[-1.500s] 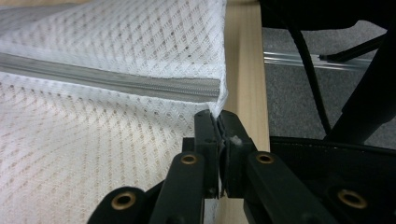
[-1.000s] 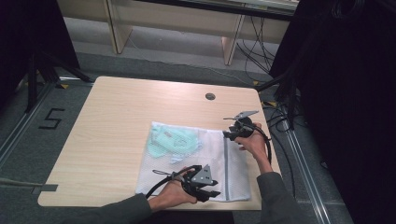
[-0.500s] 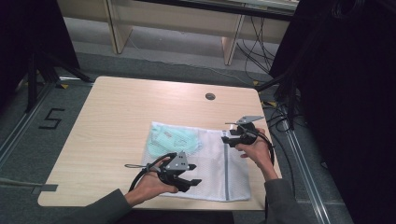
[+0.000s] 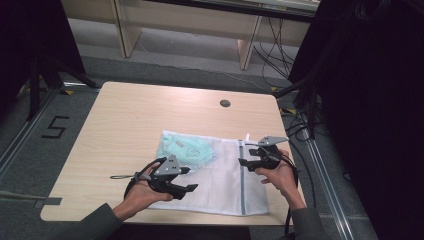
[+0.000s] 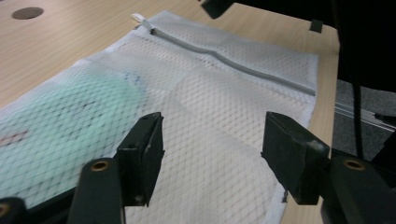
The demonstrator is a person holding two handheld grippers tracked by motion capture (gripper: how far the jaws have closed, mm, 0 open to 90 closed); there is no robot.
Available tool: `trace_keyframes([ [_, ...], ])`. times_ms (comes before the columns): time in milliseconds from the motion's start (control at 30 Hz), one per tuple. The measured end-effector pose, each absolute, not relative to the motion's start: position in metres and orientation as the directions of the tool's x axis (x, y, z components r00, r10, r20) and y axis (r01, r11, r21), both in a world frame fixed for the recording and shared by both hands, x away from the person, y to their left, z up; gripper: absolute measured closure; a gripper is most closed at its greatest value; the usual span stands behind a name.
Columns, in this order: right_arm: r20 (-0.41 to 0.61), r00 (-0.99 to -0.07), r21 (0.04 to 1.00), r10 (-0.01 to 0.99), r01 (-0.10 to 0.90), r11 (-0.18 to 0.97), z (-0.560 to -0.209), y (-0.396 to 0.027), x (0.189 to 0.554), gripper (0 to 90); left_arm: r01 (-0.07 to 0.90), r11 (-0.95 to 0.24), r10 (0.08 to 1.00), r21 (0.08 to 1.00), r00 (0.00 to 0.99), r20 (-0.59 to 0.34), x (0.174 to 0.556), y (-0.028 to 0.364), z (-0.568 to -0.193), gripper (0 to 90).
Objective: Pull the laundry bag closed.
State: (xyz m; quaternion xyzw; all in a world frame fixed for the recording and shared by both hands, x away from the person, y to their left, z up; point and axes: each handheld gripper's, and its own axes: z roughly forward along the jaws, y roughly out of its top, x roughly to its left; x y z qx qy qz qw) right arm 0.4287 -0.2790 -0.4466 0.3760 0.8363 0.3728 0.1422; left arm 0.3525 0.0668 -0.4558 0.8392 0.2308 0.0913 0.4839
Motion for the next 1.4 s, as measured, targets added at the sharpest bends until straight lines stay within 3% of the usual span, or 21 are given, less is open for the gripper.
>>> trace_keyframes([
  [533,0.069,-0.685,0.702,0.725,0.55,0.453,-0.457,-0.286,0.392,34.2,0.346,-0.391,0.564,0.853,0.822,-0.075,0.348,0.102,-0.455,31.8],
  [700,0.078,-0.672,0.685,0.737,0.573,0.45,-0.461,-0.287,0.379,33.4,0.347,-0.421,0.505,0.838,0.857,-0.101,0.343,0.109,-0.457,27.7],
  [800,0.073,-0.68,0.699,0.73,0.557,0.448,-0.464,-0.288,0.374,32.1,0.33,-0.438,0.516,0.836,0.854,-0.066,0.339,0.111,-0.457,24.8],
  [1133,0.074,-0.675,0.695,0.735,0.563,0.447,-0.469,-0.294,0.353,29.6,0.368,-0.383,0.567,0.847,0.818,-0.099,0.335,0.131,-0.452,18.9],
  [1167,0.082,-0.674,0.662,0.734,0.587,0.465,-0.467,-0.296,0.351,29.3,0.378,-0.37,0.576,0.849,0.81,-0.109,0.334,0.132,-0.454,18.5],
  [1367,0.113,-0.639,0.661,0.761,0.62,0.423,-0.468,-0.297,0.34,28.3,0.364,-0.409,0.58,0.837,0.811,-0.069,0.331,0.137,-0.456,16.3],
  [1400,0.082,-0.653,0.677,0.753,0.591,0.439,-0.471,-0.298,0.339,28.1,0.361,-0.425,0.577,0.83,0.815,-0.058,0.331,0.138,-0.455,15.8],
])
